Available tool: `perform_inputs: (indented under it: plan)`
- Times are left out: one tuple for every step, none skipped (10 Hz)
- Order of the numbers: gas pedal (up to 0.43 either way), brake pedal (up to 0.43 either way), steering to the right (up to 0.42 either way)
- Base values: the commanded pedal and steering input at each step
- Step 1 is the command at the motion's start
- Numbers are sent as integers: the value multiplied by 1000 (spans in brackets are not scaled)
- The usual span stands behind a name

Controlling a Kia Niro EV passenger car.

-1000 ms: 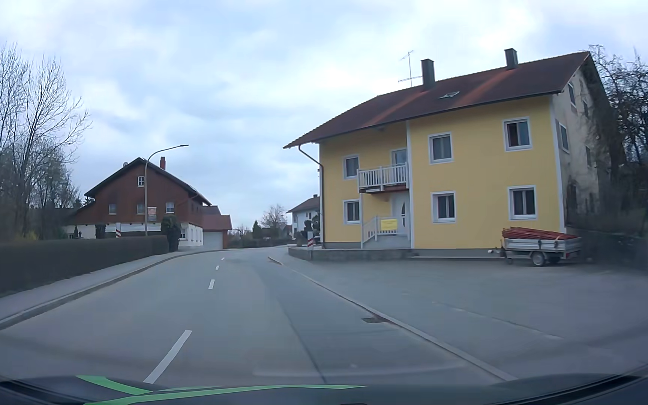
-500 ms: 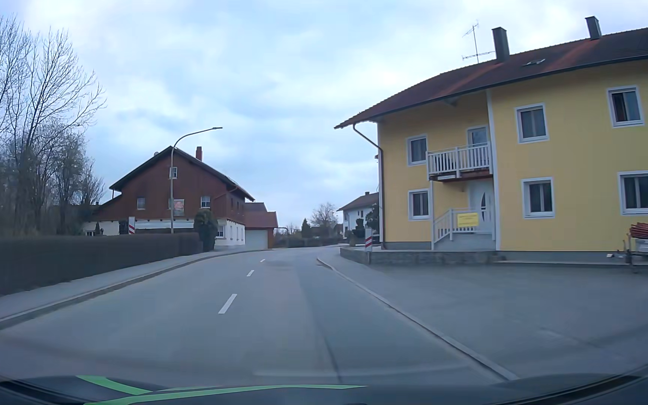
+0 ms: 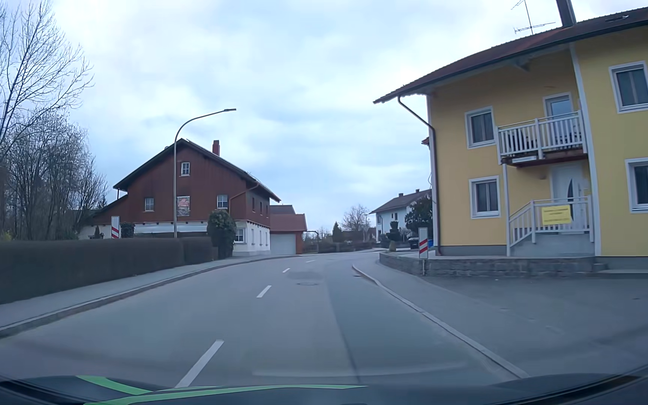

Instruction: Follow the waypoints while adhering to traffic rules and regulations

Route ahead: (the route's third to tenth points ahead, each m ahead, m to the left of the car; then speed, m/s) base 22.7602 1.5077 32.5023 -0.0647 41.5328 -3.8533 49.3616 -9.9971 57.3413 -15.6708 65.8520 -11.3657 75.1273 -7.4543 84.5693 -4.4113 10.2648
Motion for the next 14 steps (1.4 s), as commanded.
perform_inputs:
  plan:
    - [177,0,-38]
    - [177,0,-26]
    - [177,0,-18]
    - [169,0,-11]
    - [157,0,-8]
    - [110,0,-8]
    - [67,0,-5]
    - [47,0,-4]
    - [0,0,-4]
    - [0,0,-2]
    - [0,0,8]
    - [0,0,12]
    - [0,0,16]
    - [0,0,20]
